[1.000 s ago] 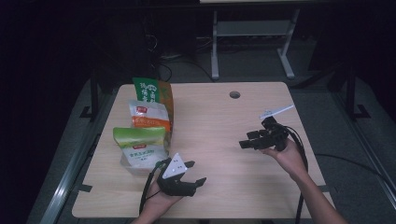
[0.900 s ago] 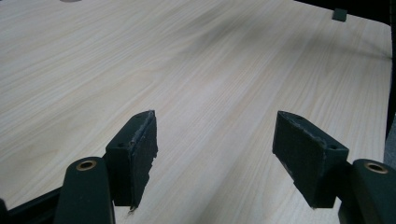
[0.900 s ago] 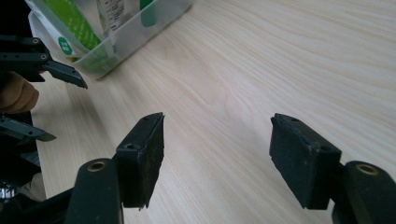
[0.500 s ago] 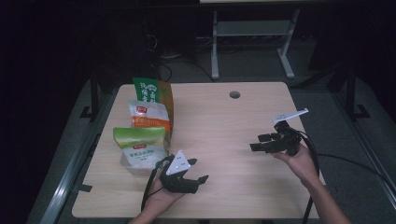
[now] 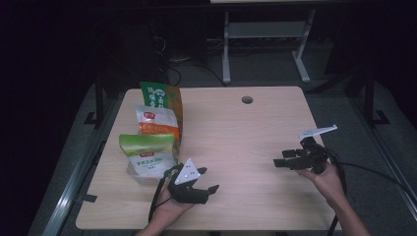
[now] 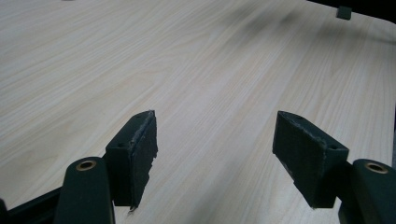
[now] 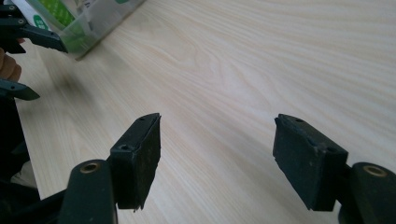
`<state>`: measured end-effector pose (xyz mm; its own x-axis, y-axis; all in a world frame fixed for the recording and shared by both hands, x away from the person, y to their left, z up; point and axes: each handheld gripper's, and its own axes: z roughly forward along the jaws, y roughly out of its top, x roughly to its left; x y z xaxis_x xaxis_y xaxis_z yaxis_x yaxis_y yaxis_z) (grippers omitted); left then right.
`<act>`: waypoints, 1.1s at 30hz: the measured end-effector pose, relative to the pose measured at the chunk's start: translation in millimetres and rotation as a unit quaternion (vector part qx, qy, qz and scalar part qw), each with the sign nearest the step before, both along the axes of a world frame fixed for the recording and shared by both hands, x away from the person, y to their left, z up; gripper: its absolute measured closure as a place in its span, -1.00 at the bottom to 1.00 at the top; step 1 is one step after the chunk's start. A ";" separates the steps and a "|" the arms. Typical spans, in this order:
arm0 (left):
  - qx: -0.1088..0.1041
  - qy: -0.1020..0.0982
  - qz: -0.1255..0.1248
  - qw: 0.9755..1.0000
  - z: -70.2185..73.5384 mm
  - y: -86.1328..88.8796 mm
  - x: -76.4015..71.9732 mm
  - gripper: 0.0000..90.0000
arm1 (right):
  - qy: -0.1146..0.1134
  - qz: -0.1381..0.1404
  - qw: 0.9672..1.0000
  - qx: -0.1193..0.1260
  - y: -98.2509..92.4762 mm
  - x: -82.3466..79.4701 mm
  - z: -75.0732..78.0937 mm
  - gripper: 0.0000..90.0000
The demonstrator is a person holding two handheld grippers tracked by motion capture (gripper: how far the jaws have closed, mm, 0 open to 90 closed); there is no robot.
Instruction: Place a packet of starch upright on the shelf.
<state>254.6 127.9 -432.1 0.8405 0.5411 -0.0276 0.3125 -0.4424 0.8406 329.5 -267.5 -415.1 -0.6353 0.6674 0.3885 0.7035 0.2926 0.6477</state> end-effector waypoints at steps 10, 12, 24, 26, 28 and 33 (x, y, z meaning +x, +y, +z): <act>-0.003 0.003 0.003 1.000 -2.7 -0.5 0.2 -0.33 | 0.011 -0.020 1.000 0.005 -19.9 -15.7 -18.6 -0.32; -0.002 0.002 0.003 1.000 -3.0 -0.5 0.0 -0.33 | 0.012 -0.022 1.000 0.005 -22.8 -18.6 -20.3 -0.32; 0.007 0.006 -0.003 1.000 -5.3 -1.2 -2.2 -0.33 | 0.008 -0.039 0.999 0.010 -38.8 -38.7 -28.5 -0.33; 0.005 0.006 -0.002 1.000 -5.5 -1.5 -2.7 -0.33 | 0.006 -0.041 0.999 0.014 -41.0 -42.8 -30.1 -0.33; 0.004 0.005 -0.004 1.000 -5.4 -1.9 -3.8 -0.33 | 0.005 -0.043 0.999 0.014 -42.3 -45.4 -31.1 -0.33; 0.005 0.005 -0.007 1.000 -6.4 -2.0 -6.2 -0.33 | 0.007 -0.046 0.999 0.012 -44.9 -56.8 -34.8 -0.34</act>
<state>248.5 125.9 -438.5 0.8473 0.5301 -0.0310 0.3155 -0.4555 0.8324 272.7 -312.4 -449.9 -0.5652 0.7136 0.4139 0.7363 0.2101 0.6432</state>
